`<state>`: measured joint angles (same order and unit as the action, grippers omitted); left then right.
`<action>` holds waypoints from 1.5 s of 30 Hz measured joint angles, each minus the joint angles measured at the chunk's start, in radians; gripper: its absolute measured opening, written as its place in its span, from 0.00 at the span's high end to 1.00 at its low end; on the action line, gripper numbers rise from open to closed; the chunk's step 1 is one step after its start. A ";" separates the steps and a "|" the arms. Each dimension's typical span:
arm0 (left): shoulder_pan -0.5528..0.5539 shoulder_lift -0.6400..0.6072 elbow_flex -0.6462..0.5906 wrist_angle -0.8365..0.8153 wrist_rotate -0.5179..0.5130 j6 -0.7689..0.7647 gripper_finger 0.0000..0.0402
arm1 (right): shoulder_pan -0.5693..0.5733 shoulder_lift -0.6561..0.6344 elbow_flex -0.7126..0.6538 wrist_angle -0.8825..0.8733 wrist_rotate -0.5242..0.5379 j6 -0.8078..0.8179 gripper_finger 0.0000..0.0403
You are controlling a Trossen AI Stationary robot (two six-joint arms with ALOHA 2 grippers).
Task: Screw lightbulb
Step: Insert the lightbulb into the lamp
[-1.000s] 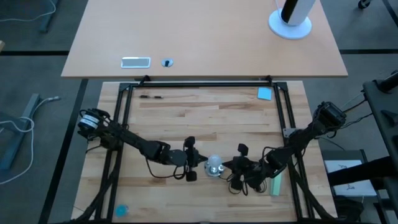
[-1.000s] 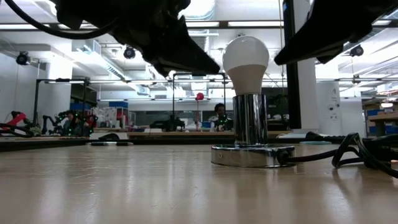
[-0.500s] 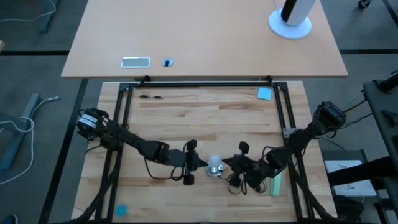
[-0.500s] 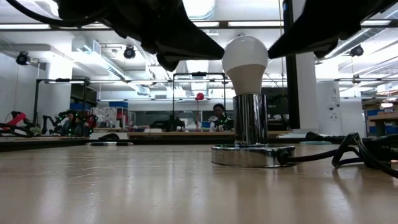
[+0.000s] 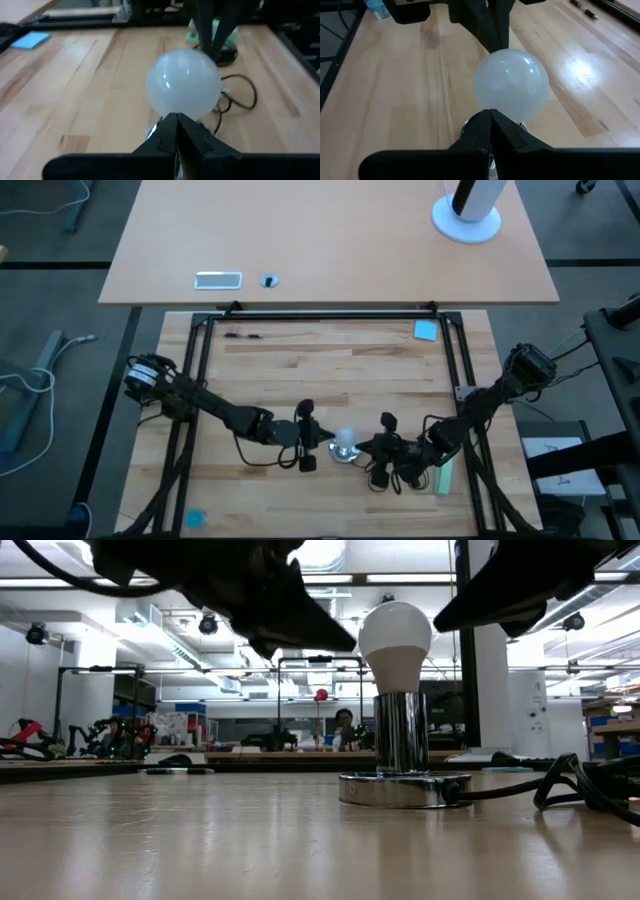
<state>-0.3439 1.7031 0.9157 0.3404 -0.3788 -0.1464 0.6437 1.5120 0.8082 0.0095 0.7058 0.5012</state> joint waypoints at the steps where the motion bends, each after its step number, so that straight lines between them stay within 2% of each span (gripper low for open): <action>1: 0.000 0.000 0.000 -0.015 0.002 -0.006 1.00 | 0.000 0.000 0.000 -0.010 0.000 0.006 1.00; 6: -0.003 -0.019 0.000 -0.095 0.020 -0.068 1.00 | 0.000 -0.001 0.000 -0.104 0.000 0.080 1.00; 10: -0.004 -0.029 0.000 -0.074 0.154 -0.066 1.00 | -0.004 -0.001 0.000 -0.179 0.056 0.134 1.00; 15: 0.001 -0.025 0.000 -0.003 0.132 -0.033 1.00 | -0.031 -0.002 0.000 -0.113 0.097 0.071 1.00; 19: 0.004 -0.020 -0.001 -0.008 0.104 -0.027 1.00 | -0.036 -0.002 0.000 -0.053 0.061 0.018 1.00; 24: 0.007 -0.020 -0.001 -0.016 0.037 -0.027 1.00 | -0.033 -0.003 -0.001 -0.040 0.036 0.021 1.00; 29: 0.008 -0.020 -0.001 -0.016 0.017 -0.030 1.00 | -0.029 -0.003 -0.001 -0.025 -0.009 0.031 1.00; 36: -0.002 -0.025 -0.001 -0.100 0.031 -0.065 1.00 | -0.015 -0.004 0.000 -0.110 -0.008 0.109 1.00; 40: -0.011 -0.034 -0.001 -0.085 0.105 -0.059 1.00 | -0.017 -0.005 0.000 -0.190 0.023 0.159 1.00; 45: -0.006 -0.034 -0.001 -0.060 0.097 -0.047 1.00 | -0.032 -0.005 0.000 -0.130 0.055 0.106 1.00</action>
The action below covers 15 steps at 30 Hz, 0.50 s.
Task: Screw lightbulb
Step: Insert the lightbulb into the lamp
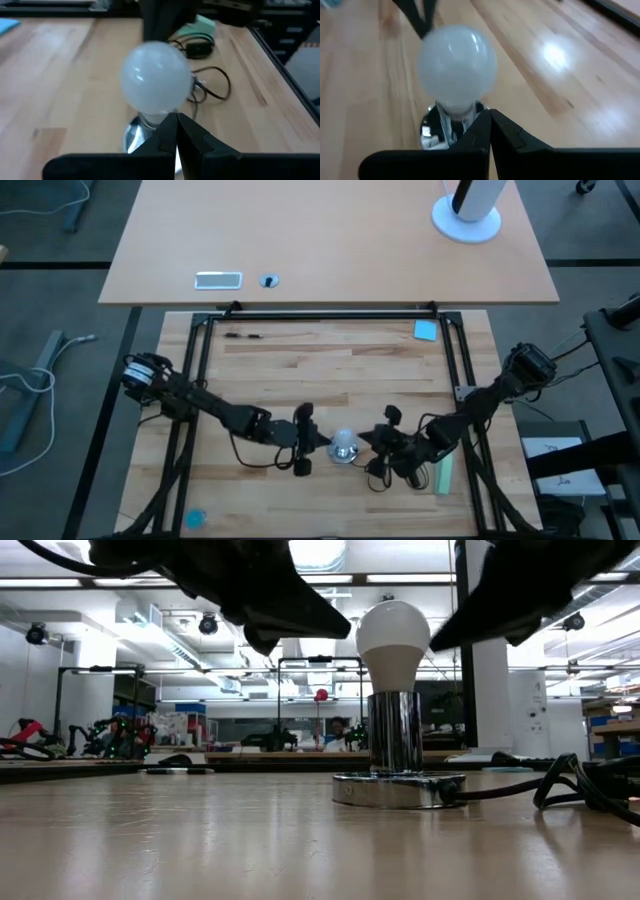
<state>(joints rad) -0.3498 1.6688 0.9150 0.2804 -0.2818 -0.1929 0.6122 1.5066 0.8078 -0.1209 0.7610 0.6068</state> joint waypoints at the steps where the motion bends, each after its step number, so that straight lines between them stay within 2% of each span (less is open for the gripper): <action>1: 0.002 0.000 0.000 0.007 -0.006 0.001 1.00 | -0.001 0.000 0.000 0.024 0.000 -0.017 1.00; 4: 0.006 0.005 0.000 0.017 -0.021 0.008 1.00 | -0.002 0.004 0.000 0.096 -0.002 -0.065 1.00; 9: 0.008 0.012 0.000 0.018 -0.151 -0.010 1.00 | -0.003 0.006 0.000 0.129 -0.051 -0.073 1.00; 15: 0.004 0.003 0.000 0.005 -0.149 -0.012 1.00 | 0.004 0.007 0.000 0.119 -0.080 -0.055 1.00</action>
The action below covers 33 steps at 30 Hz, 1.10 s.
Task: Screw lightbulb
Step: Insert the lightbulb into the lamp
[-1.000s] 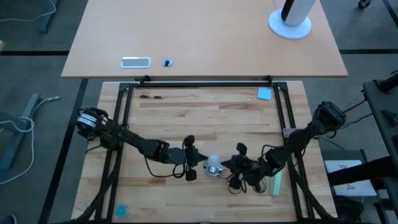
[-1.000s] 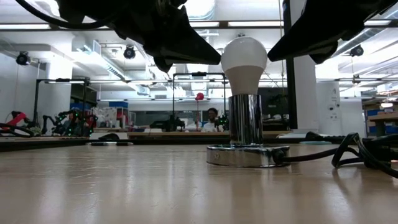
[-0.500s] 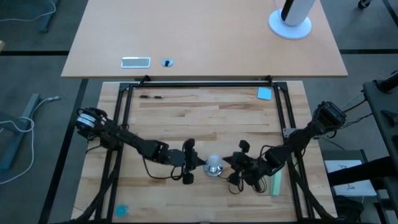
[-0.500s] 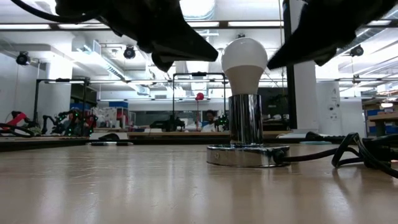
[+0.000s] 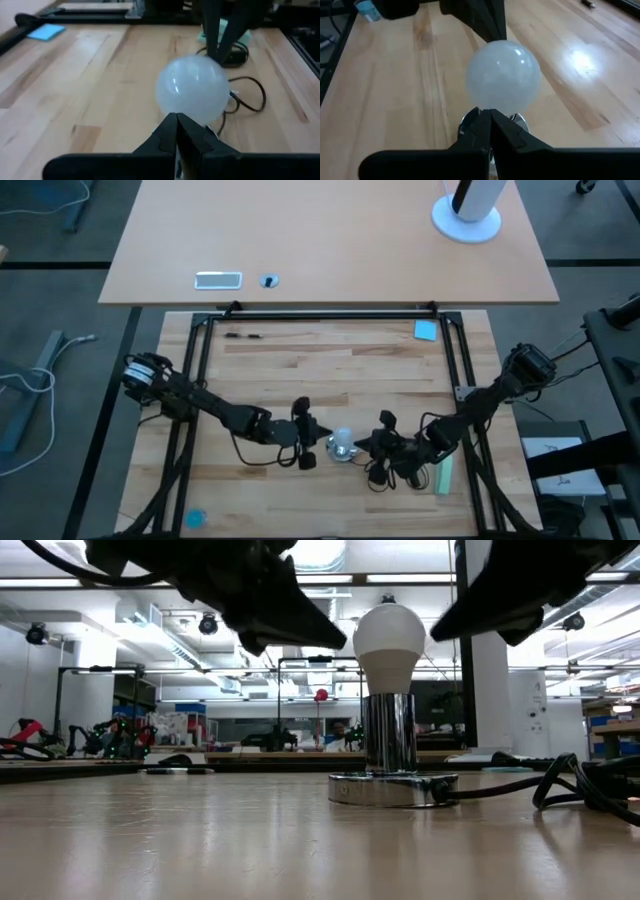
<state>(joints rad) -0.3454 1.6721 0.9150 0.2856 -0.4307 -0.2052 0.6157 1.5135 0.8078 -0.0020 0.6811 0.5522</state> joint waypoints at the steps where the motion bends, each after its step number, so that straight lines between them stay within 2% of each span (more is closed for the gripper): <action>1: 0.000 -0.003 0.000 -0.016 0.006 -0.007 1.00 | 0.000 0.000 0.000 -0.014 -0.002 0.012 1.00; 4: -0.003 -0.006 0.000 -0.046 0.065 -0.022 1.00 | -0.001 -0.002 0.000 -0.098 0.006 0.066 1.00; 6: -0.005 -0.006 0.000 -0.043 0.122 -0.022 1.00 | -0.002 -0.002 0.000 -0.152 0.037 0.103 1.00; 8: -0.006 -0.006 0.000 -0.034 0.138 -0.020 1.00 | -0.003 0.000 0.000 -0.179 0.072 0.121 1.00; 18: 0.004 -0.006 0.000 0.014 0.108 -0.006 1.00 | -0.018 0.000 0.000 -0.033 0.067 0.009 1.00; 27: 0.009 -0.005 0.000 -0.003 0.046 -0.024 1.00 | -0.014 0.000 0.000 -0.017 -0.014 0.030 1.00; 33: 0.004 -0.007 0.000 -0.068 0.052 -0.051 1.00 | -0.012 0.000 0.000 -0.055 -0.012 0.065 1.00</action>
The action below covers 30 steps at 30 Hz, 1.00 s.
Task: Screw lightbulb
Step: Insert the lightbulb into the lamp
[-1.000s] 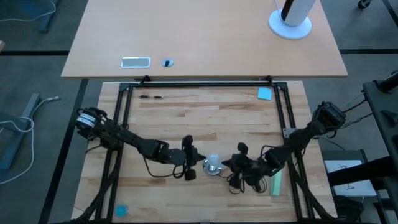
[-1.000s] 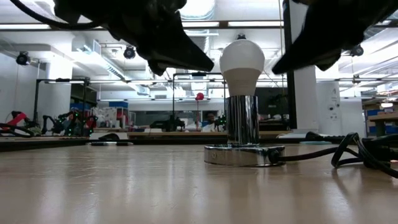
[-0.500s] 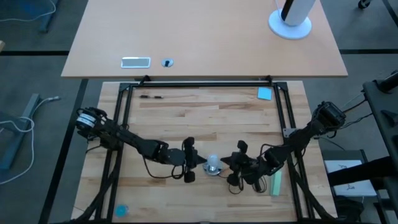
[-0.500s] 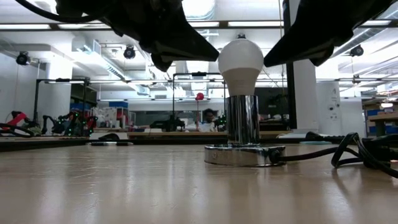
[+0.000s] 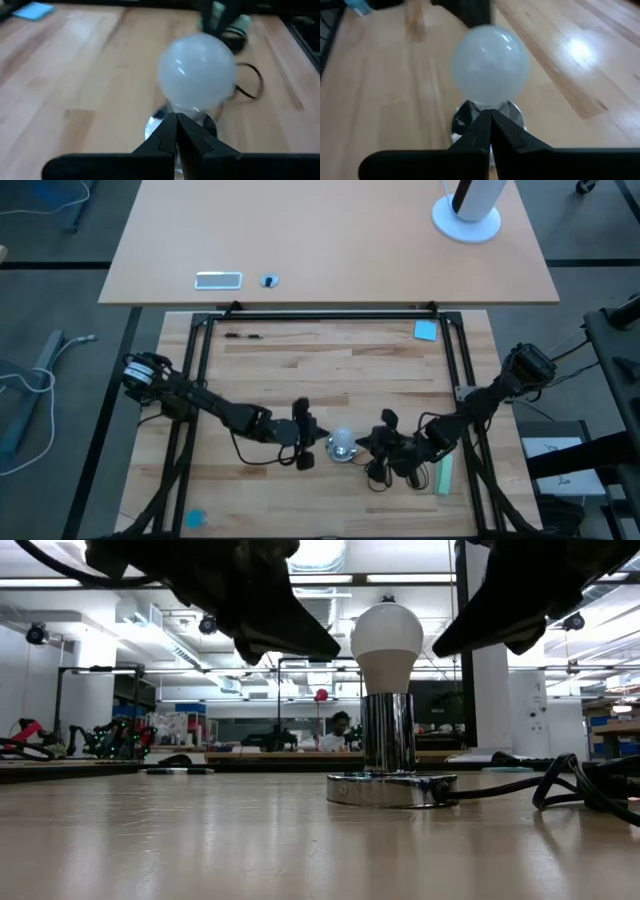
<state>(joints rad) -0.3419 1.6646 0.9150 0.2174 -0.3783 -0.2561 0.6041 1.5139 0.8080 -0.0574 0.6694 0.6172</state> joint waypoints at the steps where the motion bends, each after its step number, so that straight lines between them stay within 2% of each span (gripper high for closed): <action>1: -0.003 -0.001 0.000 -0.003 0.018 0.000 1.00 | 0.000 0.000 0.000 -0.016 0.010 0.012 1.00; 4: -0.008 -0.001 0.000 0.035 0.121 0.029 1.00 | -0.005 0.000 -0.001 -0.045 0.047 0.029 1.00; 7: -0.008 0.011 0.000 0.106 0.153 0.061 1.00 | -0.021 0.001 -0.001 -0.021 0.063 -0.001 1.00; 12: 0.013 0.039 0.000 0.141 0.148 0.063 1.00 | -0.029 0.001 0.000 0.030 0.054 -0.059 1.00; 20: 0.018 0.044 -0.001 0.138 0.104 0.057 1.00 | -0.025 0.001 -0.001 0.039 0.014 -0.061 1.00; 25: 0.024 0.043 -0.001 0.142 0.031 0.053 1.00 | -0.007 0.007 0.001 0.064 -0.050 -0.044 1.00; 30: 0.023 0.043 0.000 0.119 0.031 0.027 1.00 | 0.001 0.016 0.002 0.056 -0.035 -0.035 1.00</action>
<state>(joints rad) -0.3192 1.7081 0.9150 0.3368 -0.3469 -0.2292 0.6050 1.5299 0.8097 -0.0018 0.6340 0.5819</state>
